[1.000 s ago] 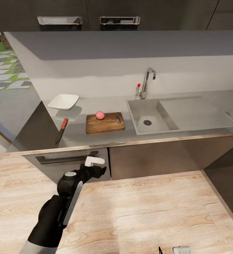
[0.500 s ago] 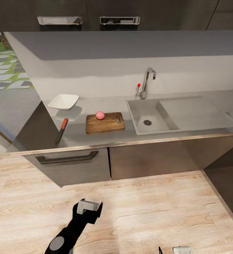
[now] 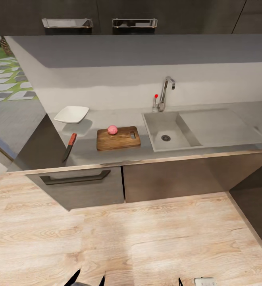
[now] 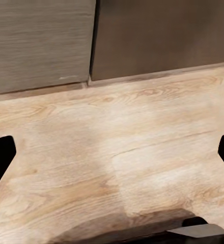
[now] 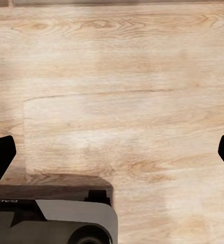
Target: In the kitchen, take the Vidalia onion out of the sink, dice it on the chopping board with the paring knife, put the diced onion into the bowl on the countertop, then place both the paring knife and the chopping board into the sink.
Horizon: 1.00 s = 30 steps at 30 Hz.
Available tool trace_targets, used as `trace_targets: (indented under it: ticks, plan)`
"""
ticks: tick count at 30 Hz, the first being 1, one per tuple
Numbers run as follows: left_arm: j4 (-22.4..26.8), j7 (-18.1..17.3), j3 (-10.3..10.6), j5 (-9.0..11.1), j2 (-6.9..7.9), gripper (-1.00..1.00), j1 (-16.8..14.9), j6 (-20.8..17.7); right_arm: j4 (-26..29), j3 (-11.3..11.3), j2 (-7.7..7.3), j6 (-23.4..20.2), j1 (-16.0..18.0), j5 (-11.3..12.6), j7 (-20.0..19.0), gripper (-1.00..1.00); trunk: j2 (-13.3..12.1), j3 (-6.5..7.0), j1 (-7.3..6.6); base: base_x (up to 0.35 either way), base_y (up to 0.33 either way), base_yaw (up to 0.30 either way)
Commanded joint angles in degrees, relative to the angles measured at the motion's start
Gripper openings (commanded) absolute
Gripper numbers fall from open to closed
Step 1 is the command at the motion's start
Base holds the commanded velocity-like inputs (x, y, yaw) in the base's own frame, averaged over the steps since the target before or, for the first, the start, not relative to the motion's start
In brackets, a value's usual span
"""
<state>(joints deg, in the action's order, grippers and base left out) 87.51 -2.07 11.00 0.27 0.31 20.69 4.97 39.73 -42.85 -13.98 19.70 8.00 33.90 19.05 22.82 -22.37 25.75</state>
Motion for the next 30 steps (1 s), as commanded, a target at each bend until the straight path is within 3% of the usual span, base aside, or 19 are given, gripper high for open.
trace_targets:
  ticks: [1, 3, 6, 10, 20, 30]
  plan:
    - [-0.1, -0.1, 0.0, 0.1, 0.15, 1.00, 0.3, 0.2, 0.0, -0.5, -0.08, 0.3, 0.1, 0.6, 0.4, 1.00, 0.1, -0.08, 0.04, 0.000, 0.000, 0.000]
    - [-1.3, -0.1, -0.8, 0.2, 0.49, 1.00, 0.9, 0.6, 0.0, -0.5, -0.08, 0.3, 0.1, 0.5, 0.4, 1.00, 0.1, -0.08, 0.04, 0.000, 0.000, 0.000]
    - [-2.5, -0.1, -4.8, 0.5, 0.50, 1.00, 1.1, 1.0, 0.0, -0.5, -0.08, 0.3, 0.1, 0.5, 0.4, 1.00, 0.1, -0.08, 0.04, 0.000, 0.000, 0.000]
    - [-4.3, -0.1, -6.4, 1.9, 0.49, 1.00, 1.2, 4.2, 0.0, -0.5, -0.12, 0.3, 0.1, 0.5, 0.4, 1.00, 0.1, -0.08, 0.04, 0.000, 0.000, 0.000]
    - [-16.8, -0.1, -7.1, 3.3, 0.41, 1.00, 1.2, 20.2, 0.0, -0.5, -0.17, 0.3, 0.1, 0.5, 0.4, 1.00, 0.1, -0.08, 0.04, 0.000, 0.000, 0.000]
    - [-21.0, -0.1, -7.2, 3.3, 0.31, 1.00, 1.1, 21.3, 0.1, -0.5, -0.17, 0.3, 0.1, 0.5, 0.4, 1.00, 0.1, -0.08, 0.04, 0.000, 0.000, 0.000]
